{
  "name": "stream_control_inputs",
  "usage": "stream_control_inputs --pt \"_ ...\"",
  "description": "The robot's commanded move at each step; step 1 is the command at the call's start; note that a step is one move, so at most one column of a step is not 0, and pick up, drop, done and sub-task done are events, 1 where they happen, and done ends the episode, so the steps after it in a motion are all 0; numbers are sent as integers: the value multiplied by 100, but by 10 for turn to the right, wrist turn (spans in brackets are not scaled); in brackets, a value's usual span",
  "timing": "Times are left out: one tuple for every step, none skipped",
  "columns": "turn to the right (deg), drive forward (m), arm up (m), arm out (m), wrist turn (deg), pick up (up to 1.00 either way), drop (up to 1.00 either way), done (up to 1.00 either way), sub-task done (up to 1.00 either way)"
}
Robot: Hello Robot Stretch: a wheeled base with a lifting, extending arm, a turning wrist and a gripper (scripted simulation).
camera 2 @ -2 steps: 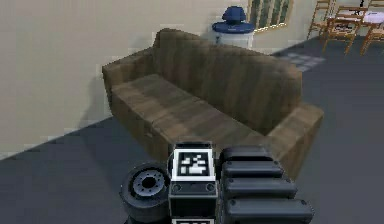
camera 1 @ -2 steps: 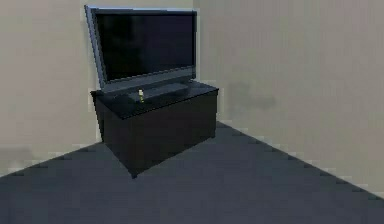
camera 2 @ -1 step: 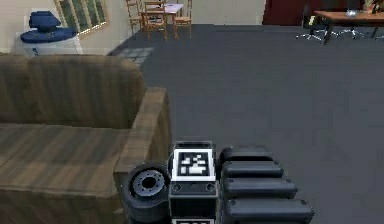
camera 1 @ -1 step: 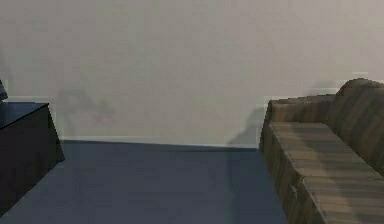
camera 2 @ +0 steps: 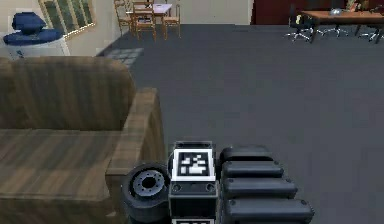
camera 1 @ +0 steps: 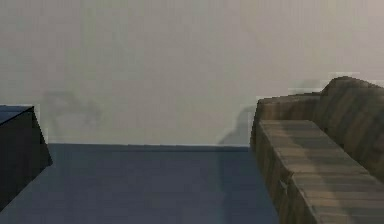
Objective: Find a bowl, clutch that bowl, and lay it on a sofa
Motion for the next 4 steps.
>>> stream_control_inputs --pt "0 100 0 0 0 0 0 0 0" --pt "120 0 0 0 0 0 0 0 0" --pt "0 10 0 0 0 0 0 0 0" --pt "450 0 0 0 0 0 0 0 0"
